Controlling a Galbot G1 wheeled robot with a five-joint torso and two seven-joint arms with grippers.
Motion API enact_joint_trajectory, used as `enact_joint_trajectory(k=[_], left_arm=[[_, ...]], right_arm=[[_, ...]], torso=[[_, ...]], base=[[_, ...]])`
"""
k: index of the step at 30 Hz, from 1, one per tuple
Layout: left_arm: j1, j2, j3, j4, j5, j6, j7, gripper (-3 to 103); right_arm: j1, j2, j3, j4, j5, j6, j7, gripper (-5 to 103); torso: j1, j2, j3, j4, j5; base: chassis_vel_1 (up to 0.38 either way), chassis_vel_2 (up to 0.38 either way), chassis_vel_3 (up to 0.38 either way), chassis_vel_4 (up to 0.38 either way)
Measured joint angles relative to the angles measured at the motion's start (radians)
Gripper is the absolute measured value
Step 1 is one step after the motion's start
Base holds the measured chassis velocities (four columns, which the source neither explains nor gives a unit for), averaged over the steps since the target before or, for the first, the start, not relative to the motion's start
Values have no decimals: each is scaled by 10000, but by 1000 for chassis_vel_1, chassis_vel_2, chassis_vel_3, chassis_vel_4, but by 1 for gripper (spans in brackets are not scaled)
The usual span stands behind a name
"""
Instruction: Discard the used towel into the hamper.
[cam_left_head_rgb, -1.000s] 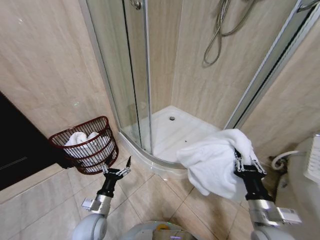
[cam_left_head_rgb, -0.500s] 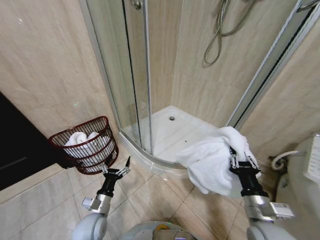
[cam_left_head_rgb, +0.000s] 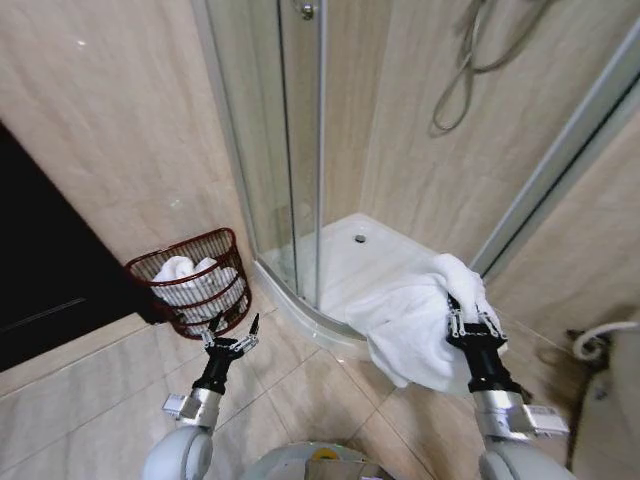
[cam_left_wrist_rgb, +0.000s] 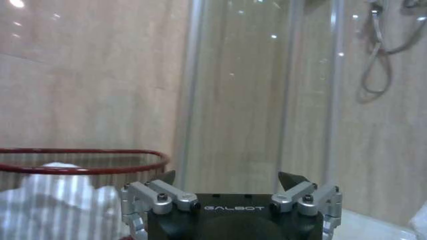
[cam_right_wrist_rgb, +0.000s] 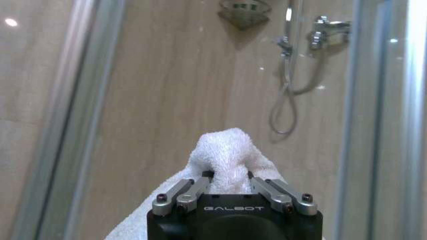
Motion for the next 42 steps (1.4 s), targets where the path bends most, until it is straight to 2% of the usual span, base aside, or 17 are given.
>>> enact_joint_trajectory(k=[7,17,42], left_arm=[[-54,-41,-8,43,51,-186,-149,100],[62,-69,-22,-43,26,-53,-158,100],[270,-17,-113,-72,13,17,-31,100]], right_arm=[[-13,7,-538,121,-446,15,81,18],[161,-152,-1332,116,-1010,-154,329,18],[226,-275,-1834,-176,-1317,-189,422,18]], torso=[[0,0,0,-2,-1],[0,0,0,-2,1],[0,0,0,-2,0]], base=[[95,79,-15,-12],[108,99,-103,-102],[166,163,-87,-91]])
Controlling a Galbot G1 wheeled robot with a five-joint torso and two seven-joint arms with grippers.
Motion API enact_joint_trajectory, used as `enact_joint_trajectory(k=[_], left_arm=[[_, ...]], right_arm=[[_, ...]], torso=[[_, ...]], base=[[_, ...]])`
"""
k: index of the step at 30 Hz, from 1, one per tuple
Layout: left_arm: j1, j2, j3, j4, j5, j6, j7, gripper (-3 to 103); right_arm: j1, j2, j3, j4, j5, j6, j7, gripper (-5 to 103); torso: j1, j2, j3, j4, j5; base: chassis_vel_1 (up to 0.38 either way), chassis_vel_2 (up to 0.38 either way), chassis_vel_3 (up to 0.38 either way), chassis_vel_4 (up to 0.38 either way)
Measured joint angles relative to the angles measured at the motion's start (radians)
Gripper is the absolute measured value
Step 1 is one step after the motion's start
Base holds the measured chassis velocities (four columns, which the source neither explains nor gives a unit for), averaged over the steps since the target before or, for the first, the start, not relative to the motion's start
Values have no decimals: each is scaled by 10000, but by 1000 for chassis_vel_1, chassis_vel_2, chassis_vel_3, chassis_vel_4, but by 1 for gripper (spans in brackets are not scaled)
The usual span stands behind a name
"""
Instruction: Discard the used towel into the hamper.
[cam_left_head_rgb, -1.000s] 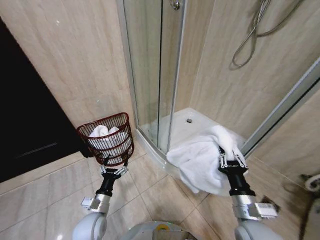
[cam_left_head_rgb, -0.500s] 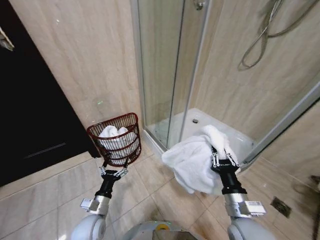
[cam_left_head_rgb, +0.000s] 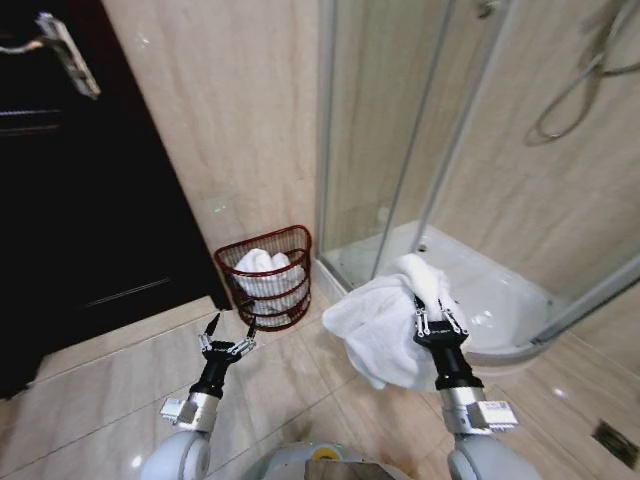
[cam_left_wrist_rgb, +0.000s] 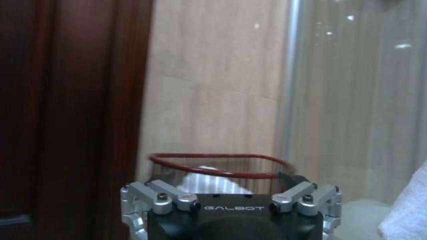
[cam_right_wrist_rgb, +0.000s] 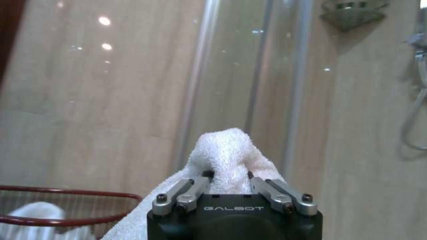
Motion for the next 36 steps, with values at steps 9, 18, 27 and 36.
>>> enact_joint_trajectory(k=[9,18,27,36], left_arm=[[-49,-81,66,14,96,154,-740,100],[-141,-220,109,-13,435,557,-2179,100],[-127,-222,60,-109,617,770,-2550,100],[-149,-243,80,-332,773,1159,-2782,100]], right_arm=[[46,55,-57,-13,49,17,25,18],[167,-116,-26,-70,348,-29,44,18],[226,-179,12,-75,522,-56,83,18],[286,-285,46,-64,795,-55,122,18]], torso=[[0,0,0,1,-1],[3,208,201,4,2],[7,406,403,2,0],[38,747,706,2,0]], base=[[203,199,8,11],[87,83,140,123],[1,2,5,8],[0,0,0,0]])
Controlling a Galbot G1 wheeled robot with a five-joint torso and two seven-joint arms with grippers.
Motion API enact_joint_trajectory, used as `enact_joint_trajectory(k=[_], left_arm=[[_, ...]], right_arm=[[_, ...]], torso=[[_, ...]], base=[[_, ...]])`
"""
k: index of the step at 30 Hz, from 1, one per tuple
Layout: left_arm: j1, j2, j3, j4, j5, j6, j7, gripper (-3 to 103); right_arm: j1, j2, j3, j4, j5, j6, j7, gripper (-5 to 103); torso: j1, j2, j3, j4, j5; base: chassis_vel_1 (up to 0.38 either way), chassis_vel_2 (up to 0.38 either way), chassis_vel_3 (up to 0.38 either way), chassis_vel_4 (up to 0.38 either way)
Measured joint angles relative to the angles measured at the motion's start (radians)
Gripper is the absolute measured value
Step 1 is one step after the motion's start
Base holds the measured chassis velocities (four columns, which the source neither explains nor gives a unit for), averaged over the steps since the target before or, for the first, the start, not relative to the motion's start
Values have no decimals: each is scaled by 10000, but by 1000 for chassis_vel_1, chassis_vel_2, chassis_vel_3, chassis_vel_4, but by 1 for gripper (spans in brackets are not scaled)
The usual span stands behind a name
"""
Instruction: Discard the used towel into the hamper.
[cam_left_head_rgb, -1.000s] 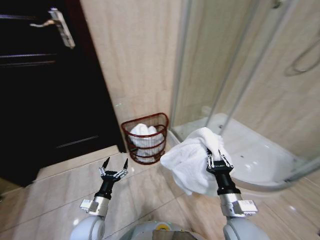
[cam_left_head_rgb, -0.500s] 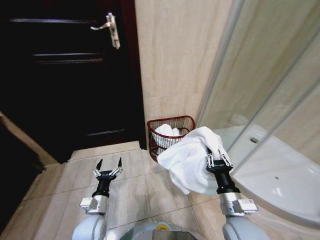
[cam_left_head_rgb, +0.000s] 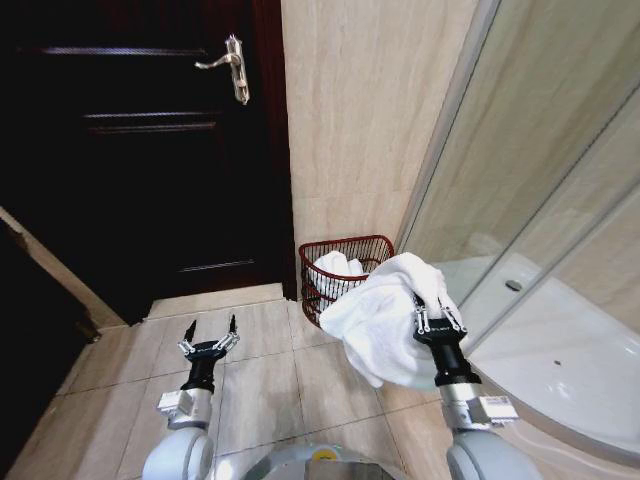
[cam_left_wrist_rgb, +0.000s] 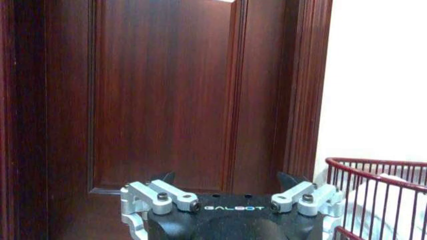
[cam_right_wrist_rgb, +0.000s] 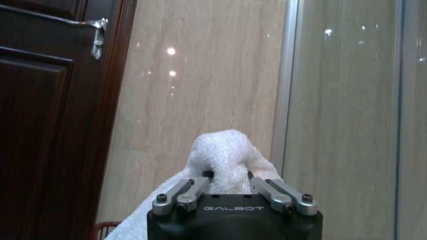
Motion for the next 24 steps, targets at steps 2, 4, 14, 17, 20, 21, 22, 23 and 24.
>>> enact_joint_trajectory(k=[2,4,14,17,20,21,22,23,24], left_arm=[[0,3,-1,-21,9,31,-6,100],[-3,7,-1,-64,23,108,-38,100],[-32,10,0,-73,88,116,-90,100],[-45,10,4,-52,97,116,-196,100],[-56,9,2,-47,112,147,-281,100],[-57,10,-3,-47,121,158,-319,100],[-56,6,-5,-47,127,165,-342,100],[-56,6,-5,-47,127,165,-342,100],[-56,-5,-5,-47,143,170,-376,100]], right_arm=[[15,-2,1,1,19,0,5,18],[39,-10,4,5,49,0,6,18],[93,-71,59,10,141,-38,6,18],[115,-74,33,19,186,-74,29,18],[118,-83,-10,35,186,-121,124,18],[127,-94,-35,38,187,-129,212,18],[141,-109,-40,40,193,-129,256,18],[141,-109,-40,40,193,-129,256,18],[147,-128,-39,43,209,-129,293,18]], torso=[[9,55,48,0,0],[44,173,131,0,0],[125,610,484,1,0],[141,728,584,3,0],[161,824,661,2,0],[176,885,708,2,0],[182,917,734,2,0],[182,917,734,2,0],[187,945,756,2,0]], base=[[0,0,0,0],[0,0,0,0],[0,0,0,0],[0,0,0,0],[0,0,0,0],[0,0,0,0],[0,0,0,0],[0,0,0,0],[0,0,0,0]])
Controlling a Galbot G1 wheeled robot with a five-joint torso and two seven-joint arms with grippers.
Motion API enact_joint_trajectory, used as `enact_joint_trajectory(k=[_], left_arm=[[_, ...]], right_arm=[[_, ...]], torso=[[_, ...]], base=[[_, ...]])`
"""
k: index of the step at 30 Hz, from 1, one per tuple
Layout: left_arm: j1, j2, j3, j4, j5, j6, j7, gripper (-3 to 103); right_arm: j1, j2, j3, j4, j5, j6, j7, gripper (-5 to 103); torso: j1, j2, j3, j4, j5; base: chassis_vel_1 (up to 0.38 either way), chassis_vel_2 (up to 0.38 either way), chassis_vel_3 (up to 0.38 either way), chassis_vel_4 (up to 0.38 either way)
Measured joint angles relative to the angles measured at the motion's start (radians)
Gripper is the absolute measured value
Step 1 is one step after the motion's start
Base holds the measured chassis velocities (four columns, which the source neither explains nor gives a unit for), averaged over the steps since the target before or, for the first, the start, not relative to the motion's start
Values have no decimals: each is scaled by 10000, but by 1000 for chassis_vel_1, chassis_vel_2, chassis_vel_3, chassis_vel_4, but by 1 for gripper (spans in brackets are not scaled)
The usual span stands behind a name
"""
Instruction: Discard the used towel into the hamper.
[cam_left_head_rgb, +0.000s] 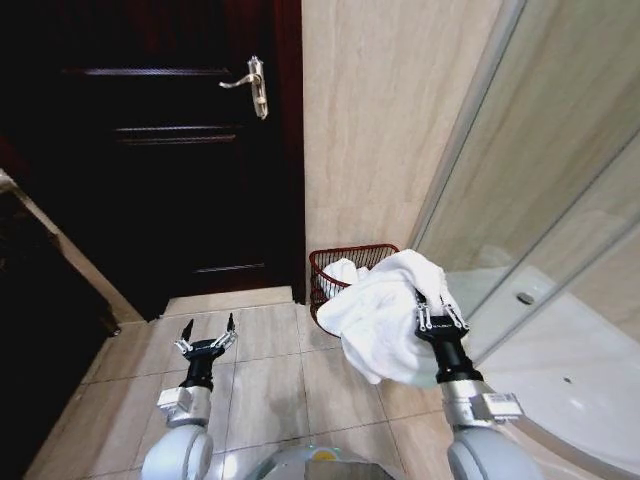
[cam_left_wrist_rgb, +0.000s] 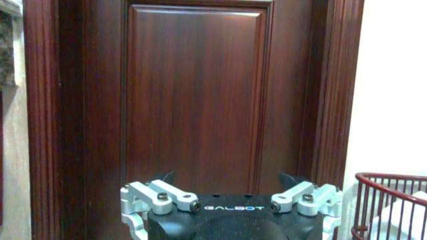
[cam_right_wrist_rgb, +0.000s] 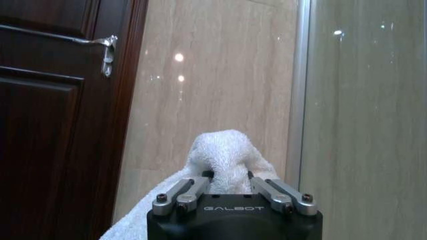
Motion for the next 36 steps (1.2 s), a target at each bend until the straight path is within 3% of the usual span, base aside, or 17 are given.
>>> enact_joint_trajectory(k=[36], left_arm=[[54,-113,-110,-581,109,461,-323,100]], right_arm=[[206,-222,118,93,386,-52,-54,18]], torso=[[387,1343,954,0,0]], base=[[0,0,0,0]])
